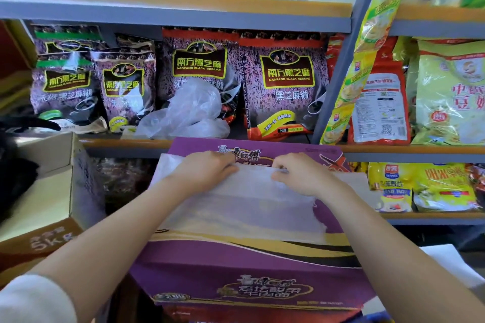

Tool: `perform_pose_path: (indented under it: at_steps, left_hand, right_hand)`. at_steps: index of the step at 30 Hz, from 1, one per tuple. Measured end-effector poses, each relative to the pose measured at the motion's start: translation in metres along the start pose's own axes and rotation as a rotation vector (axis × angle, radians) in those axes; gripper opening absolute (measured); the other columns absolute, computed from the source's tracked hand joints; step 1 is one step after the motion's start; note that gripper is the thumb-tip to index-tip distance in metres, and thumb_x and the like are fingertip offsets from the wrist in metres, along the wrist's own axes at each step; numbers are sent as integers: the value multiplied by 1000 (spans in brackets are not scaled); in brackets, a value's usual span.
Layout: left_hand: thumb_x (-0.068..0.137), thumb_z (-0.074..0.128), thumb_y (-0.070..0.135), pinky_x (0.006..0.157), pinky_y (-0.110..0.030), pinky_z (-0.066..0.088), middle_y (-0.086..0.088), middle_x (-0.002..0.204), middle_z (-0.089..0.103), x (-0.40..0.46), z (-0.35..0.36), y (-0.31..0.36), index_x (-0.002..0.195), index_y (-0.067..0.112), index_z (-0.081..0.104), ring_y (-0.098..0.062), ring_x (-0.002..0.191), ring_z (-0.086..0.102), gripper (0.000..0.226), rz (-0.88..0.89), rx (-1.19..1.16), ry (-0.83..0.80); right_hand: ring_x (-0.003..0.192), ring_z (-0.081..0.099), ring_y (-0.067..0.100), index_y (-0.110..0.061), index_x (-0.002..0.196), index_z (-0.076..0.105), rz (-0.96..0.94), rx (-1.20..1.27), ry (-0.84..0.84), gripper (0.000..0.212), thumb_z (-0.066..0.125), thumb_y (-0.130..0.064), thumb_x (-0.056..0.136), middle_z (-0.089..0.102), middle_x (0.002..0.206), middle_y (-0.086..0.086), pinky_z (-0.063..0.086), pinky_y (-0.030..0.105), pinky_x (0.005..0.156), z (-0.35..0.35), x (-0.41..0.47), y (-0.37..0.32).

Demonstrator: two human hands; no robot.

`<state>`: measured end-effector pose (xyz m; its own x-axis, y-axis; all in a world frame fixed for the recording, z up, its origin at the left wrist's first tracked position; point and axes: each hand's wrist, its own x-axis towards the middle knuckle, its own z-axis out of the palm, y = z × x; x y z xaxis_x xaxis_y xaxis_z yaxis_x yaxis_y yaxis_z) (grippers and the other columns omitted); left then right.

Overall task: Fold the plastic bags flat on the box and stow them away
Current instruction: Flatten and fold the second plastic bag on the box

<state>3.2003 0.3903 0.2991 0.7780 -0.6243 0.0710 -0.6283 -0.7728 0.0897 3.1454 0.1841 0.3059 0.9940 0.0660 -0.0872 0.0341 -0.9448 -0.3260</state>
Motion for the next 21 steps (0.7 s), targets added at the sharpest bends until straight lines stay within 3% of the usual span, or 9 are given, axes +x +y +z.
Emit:
perform_pose_path:
  at_steps: [3, 5, 9, 11, 12, 14, 17, 19, 21]
  left_hand:
    - [96, 37, 36, 74, -37, 44, -13, 103, 63, -8, 0, -32, 102, 10, 57, -33, 95, 58, 34, -2, 5, 28]
    - [88, 32, 38, 75, -40, 46, -13, 97, 65, -15, 3, -39, 101, 11, 60, -34, 90, 60, 41, 102, 35, 160]
    - [80, 40, 32, 77, -41, 51, -7, 100, 65, -29, 21, -5, 103, 19, 54, -29, 90, 62, 30, 295, -78, 332]
    - [82, 35, 46, 92, -45, 48, -11, 118, 61, -33, 29, 19, 111, 17, 56, -30, 107, 58, 46, 301, -135, 262]
    - [80, 26, 57, 103, -45, 37, -13, 134, 51, -35, 30, 27, 123, 17, 51, -30, 124, 47, 64, 244, -139, 169]
    - [66, 3, 73, 115, -38, 8, -8, 155, 15, -38, 34, 30, 144, 22, 24, -23, 143, 11, 96, 95, -120, -22]
    - [53, -4, 81, 114, -35, -7, -5, 156, -8, -39, 35, 31, 147, 24, 2, -19, 143, -8, 111, 54, -49, -86]
    - [51, 1, 86, 114, -36, -9, -5, 156, -11, -40, 34, 32, 147, 24, -2, -19, 143, -11, 114, 55, -28, -108]
    - [48, 3, 88, 114, -37, -9, -5, 156, -12, -39, 34, 33, 147, 22, -4, -19, 143, -12, 119, 44, -15, -120]
  right_hand:
    - [91, 58, 25, -17, 87, 62, 18, -12, 35, 11, 51, -20, 90, 63, 91, 2, 50, 41, 78, 3, 9, -6]
    - [94, 60, 25, -17, 91, 64, 38, -26, 59, 14, 50, -19, 91, 67, 98, 4, 51, 40, 79, 4, 12, -6]
    - [92, 58, 28, -19, 92, 62, 48, -69, 86, 16, 47, -24, 93, 65, 97, 5, 50, 39, 74, 10, 14, -8]
    - [91, 57, 29, -21, 84, 59, 46, -108, 71, 16, 45, -23, 92, 63, 94, 6, 50, 42, 76, 12, 17, -9]
    - [89, 56, 30, -21, 77, 55, 50, -122, 61, 17, 45, -21, 91, 62, 90, 5, 50, 44, 75, 12, 18, -9]
    - [81, 53, 28, -22, 64, 43, 51, -150, 52, 26, 45, -19, 90, 53, 75, -1, 48, 42, 67, 11, 17, -6]
    - [76, 46, 25, -23, 59, 32, 78, -237, 34, 39, 45, -30, 95, 43, 69, -1, 30, 33, 53, 3, 8, 5]
    - [87, 53, 29, -19, 63, 42, 105, -324, 33, 36, 42, -34, 96, 51, 80, 5, 33, 33, 60, -3, 4, 17]
    - [102, 54, 31, -12, 85, 60, 168, -398, 46, 34, 38, -36, 97, 60, 97, 11, 39, 36, 74, -5, 1, 30]
